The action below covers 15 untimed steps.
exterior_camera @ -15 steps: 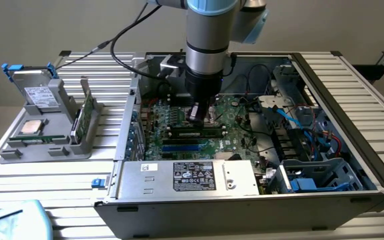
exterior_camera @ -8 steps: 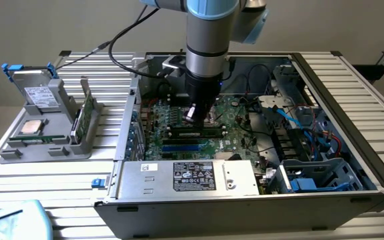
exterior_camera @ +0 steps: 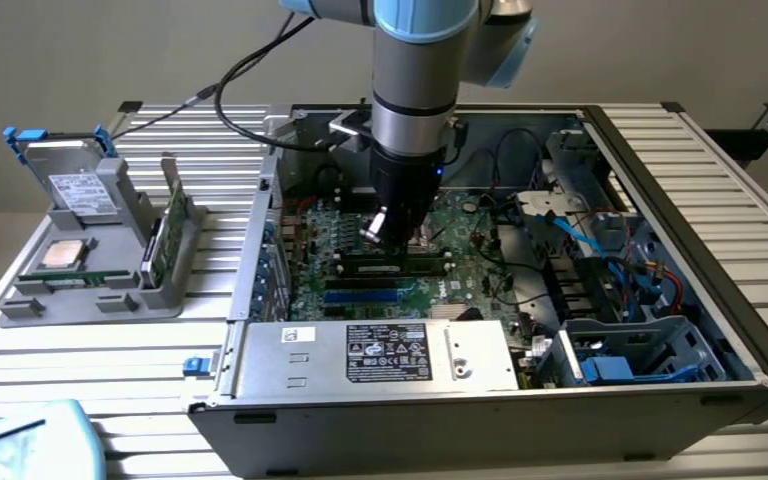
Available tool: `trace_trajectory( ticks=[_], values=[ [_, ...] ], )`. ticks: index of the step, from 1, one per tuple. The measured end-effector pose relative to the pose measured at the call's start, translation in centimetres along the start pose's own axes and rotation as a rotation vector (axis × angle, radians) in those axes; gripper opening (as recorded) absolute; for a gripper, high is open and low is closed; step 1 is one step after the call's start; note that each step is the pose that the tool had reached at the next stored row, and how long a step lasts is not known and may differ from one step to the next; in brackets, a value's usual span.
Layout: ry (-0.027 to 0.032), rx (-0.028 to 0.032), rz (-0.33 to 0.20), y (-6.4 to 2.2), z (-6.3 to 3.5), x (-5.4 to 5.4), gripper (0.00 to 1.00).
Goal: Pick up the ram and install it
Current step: 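Press down the ram until it locks into place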
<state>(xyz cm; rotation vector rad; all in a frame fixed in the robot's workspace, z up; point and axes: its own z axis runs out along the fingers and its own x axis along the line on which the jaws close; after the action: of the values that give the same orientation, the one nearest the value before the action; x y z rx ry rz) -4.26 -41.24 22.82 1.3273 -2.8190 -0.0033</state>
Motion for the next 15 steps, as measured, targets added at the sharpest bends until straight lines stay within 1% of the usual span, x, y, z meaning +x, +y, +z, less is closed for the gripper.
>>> trace_trajectory(
  ticks=[2,8,10,15],
  values=[
    [0.0017,0.0005,0.018,0.0,-0.56,0.0,0.1],
    [0.0009,-0.0011,0.089,0.02,-1.77,0.1,0.1],
    [0.0006,-0.0017,0.115,0.02,-1.94,0.1,0.1],
    [-0.0004,-0.0036,0.191,0.02,-1.96,0.1,0.1]
  ],
)
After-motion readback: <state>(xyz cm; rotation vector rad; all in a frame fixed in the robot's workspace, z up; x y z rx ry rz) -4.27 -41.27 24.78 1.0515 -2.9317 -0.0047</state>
